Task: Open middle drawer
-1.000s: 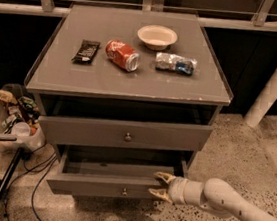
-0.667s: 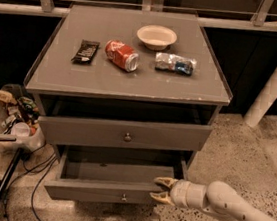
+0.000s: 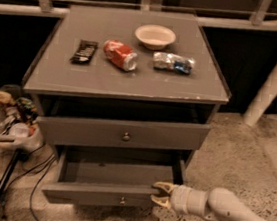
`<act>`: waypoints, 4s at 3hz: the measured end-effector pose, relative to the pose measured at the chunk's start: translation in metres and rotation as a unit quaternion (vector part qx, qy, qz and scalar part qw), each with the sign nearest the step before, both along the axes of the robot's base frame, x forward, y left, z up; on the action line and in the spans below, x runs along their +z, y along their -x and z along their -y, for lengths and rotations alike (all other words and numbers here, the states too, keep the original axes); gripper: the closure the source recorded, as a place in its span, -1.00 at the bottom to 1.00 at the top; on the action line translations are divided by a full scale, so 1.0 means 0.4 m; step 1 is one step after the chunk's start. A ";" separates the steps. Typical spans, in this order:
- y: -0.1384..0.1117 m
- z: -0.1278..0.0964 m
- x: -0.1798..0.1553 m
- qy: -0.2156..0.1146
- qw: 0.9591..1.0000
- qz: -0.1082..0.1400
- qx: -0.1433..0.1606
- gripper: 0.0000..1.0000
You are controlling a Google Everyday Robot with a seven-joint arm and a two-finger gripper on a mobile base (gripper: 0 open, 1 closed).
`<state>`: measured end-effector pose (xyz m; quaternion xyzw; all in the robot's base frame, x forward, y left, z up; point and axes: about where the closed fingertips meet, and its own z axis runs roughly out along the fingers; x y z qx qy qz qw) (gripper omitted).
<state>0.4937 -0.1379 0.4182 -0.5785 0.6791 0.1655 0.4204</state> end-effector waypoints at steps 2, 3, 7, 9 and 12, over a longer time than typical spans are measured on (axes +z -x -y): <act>0.003 0.000 0.007 0.000 1.000 0.000 0.000 0.23; 0.003 0.000 0.007 0.000 1.000 0.000 0.000 -0.24; 0.038 0.024 -0.007 0.004 1.000 -0.007 -0.008 0.85; 0.062 0.036 0.005 0.007 1.000 -0.005 -0.013 1.00; 0.131 0.033 0.007 -0.002 0.999 0.001 -0.032 1.00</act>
Offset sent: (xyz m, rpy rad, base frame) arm -0.0013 0.0001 0.0030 0.0000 0.0000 0.0000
